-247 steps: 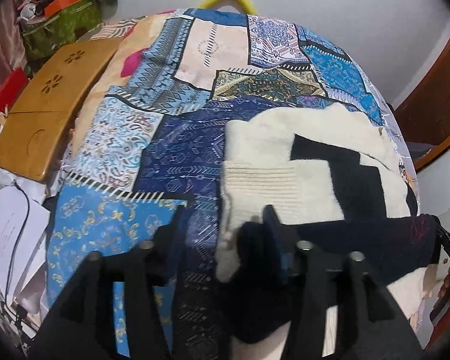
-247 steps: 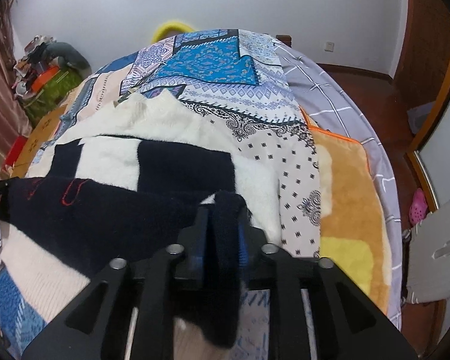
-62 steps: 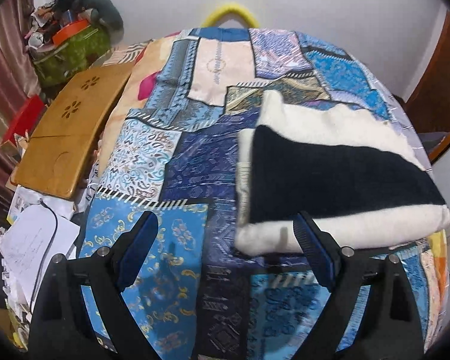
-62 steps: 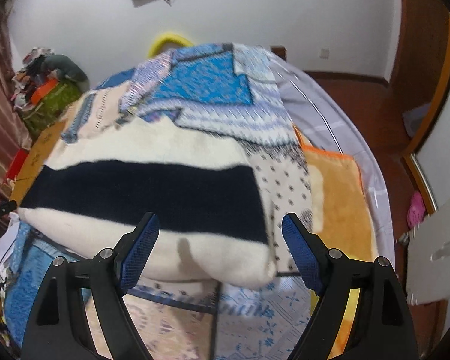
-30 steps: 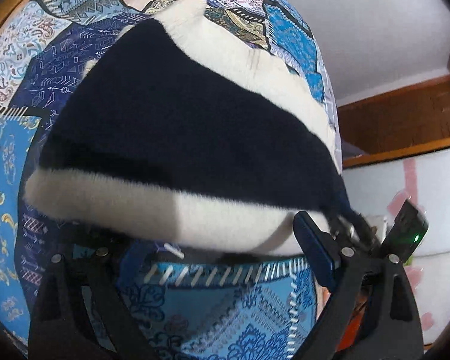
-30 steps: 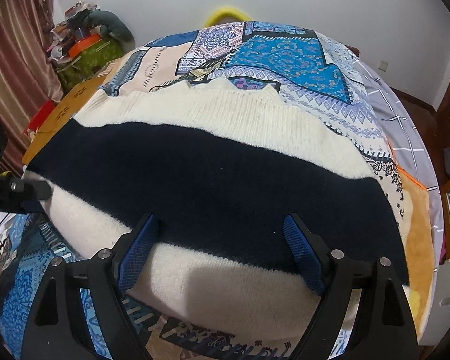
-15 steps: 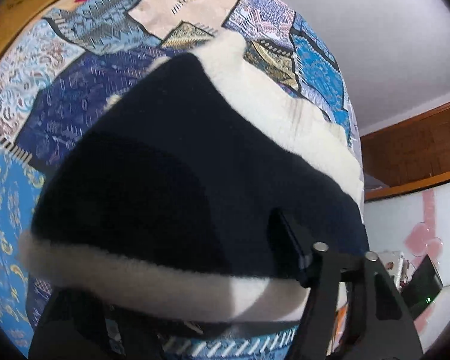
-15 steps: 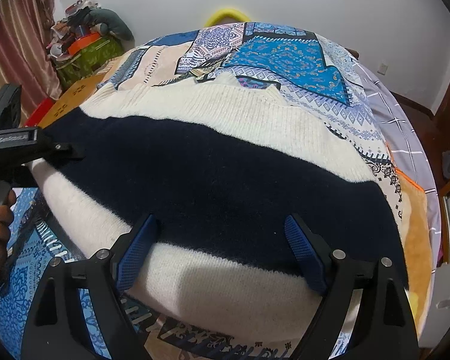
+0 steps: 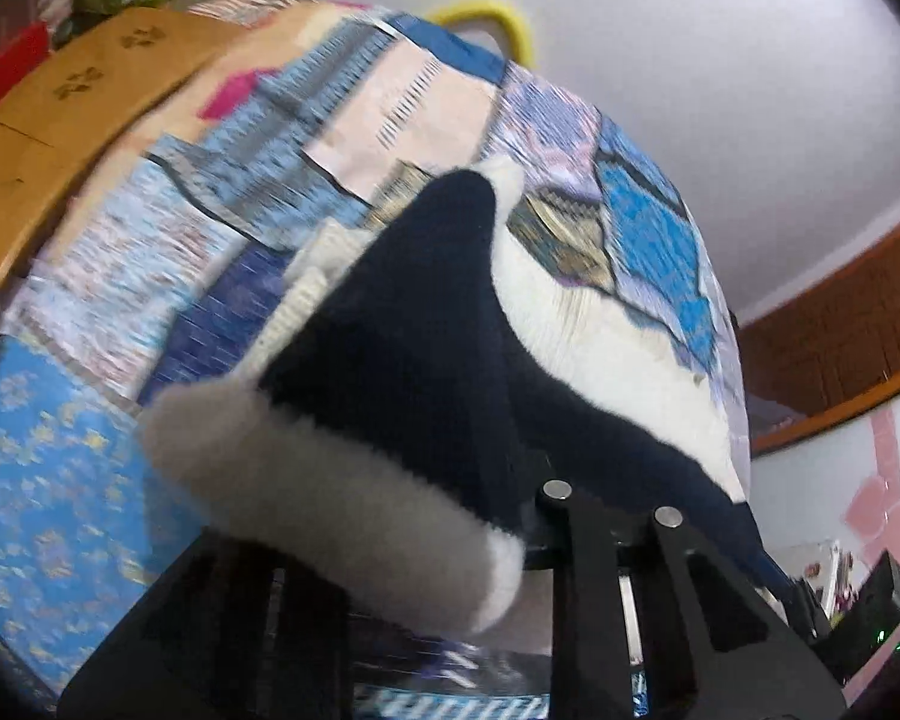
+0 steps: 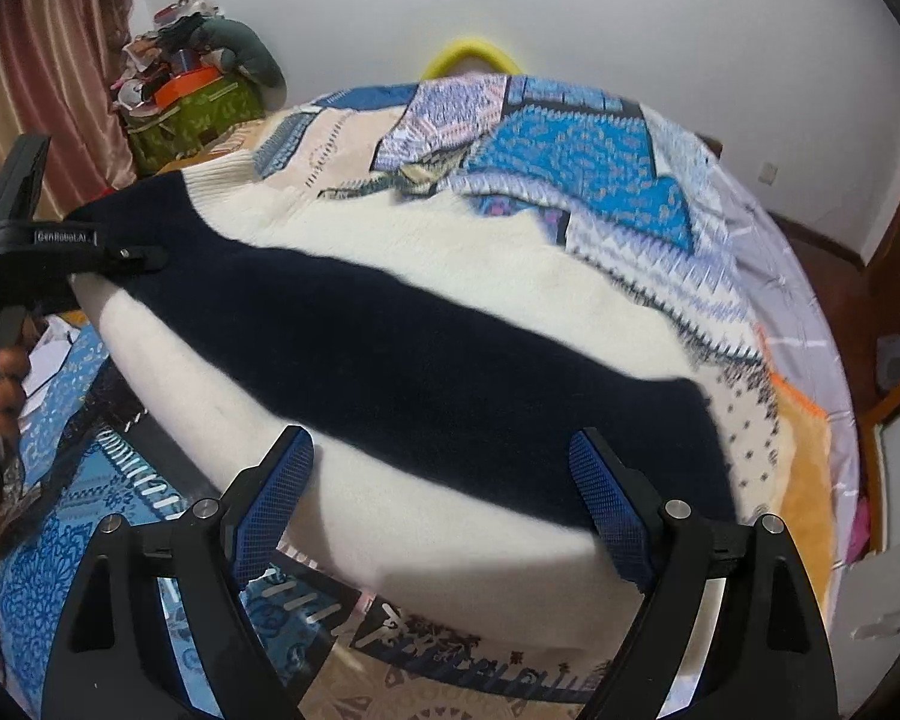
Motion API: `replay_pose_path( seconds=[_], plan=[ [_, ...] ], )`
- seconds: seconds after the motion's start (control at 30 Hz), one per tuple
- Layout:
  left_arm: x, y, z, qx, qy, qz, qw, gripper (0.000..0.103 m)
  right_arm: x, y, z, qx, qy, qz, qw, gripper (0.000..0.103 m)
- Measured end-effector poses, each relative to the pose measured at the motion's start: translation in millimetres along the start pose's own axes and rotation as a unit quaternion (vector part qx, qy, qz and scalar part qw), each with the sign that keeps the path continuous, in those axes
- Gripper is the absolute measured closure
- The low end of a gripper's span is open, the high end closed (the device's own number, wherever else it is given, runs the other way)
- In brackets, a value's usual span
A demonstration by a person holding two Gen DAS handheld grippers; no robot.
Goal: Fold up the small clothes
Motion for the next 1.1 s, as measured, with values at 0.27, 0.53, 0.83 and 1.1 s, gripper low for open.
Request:
replay_pose_path(
  seconds=[0.27,0.53,0.83,1.1],
  plan=[
    [-51.1,-57.8,55.3,0.083,0.008,0.088,0.9927,0.079,6.6,-18.8,16.3,0.029,-0.009,-0.009,1.000,0.018],
    [-13.1,-79.6,67.1,0.110,0.072,0.096,0.9868,0.079,8.0,3.2,-0.2,-0.002,0.011,0.005,1.000,0.018],
    [104.9,-85.7,43.1,0.116,0.174,0.033,0.9773,0.079,11.7,10.8,-14.0,-0.014,0.042,0.030,0.999,0.016],
    [184.7,-58.4,7.3,0.088,0.228,-0.002,0.9698,0.080,12.5,8.3,-19.0,-0.014,0.050,0.035,0.998,0.016]
  ],
)
Point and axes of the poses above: each gripper's, at about its wrist camera, not at the fingertips, and y roughly the way its jaws point, x to its right, z to its top, the point moved 9 cm from there along y, roughly the way its jaws point, and after that the axes turned 2 degrees about -y, right-handed, at the moved point
